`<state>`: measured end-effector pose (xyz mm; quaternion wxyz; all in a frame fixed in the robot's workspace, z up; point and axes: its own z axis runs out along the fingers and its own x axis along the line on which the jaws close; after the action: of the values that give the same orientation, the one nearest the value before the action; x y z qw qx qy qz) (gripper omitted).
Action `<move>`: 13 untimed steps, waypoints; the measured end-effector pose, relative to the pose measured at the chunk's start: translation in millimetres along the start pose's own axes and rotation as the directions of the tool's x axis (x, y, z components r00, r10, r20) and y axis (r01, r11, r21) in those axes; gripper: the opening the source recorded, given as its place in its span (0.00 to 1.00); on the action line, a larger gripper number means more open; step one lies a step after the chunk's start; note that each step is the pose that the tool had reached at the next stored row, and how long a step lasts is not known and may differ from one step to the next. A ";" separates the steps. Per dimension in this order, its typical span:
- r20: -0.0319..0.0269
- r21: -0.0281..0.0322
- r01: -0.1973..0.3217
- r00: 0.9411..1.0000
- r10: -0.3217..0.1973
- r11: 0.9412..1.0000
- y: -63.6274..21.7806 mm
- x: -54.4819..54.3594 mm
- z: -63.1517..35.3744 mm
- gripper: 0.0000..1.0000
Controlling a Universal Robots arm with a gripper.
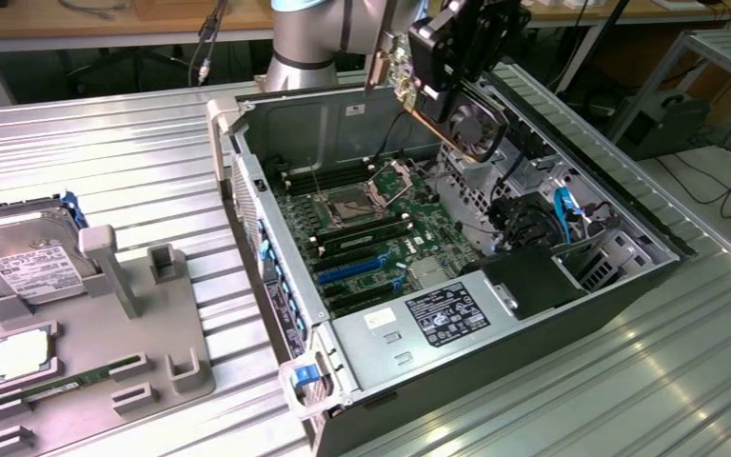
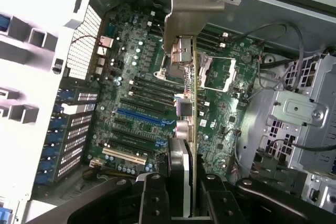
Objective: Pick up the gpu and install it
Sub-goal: 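Insert the gpu into the slot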
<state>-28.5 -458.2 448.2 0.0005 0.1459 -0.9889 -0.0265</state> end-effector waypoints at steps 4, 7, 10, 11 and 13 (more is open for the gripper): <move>-0.001 0.000 0.024 1.000 -0.024 1.000 0.0 0.0 0.0 0.28; -0.003 0.000 0.054 0.999 -0.054 0.999 0.0 0.0 0.0 0.28; -0.004 -0.001 0.071 0.997 -0.071 0.997 0.0 0.0 0.0 0.28; -0.004 -0.001 0.076 0.997 -0.076 0.997 0.0 0.0 0.0 0.28; -0.004 -0.001 0.086 0.996 -0.086 0.996 0.0 0.0 0.0 0.28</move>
<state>-28.5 -458.2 448.2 0.0016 0.1882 -0.9818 -0.0265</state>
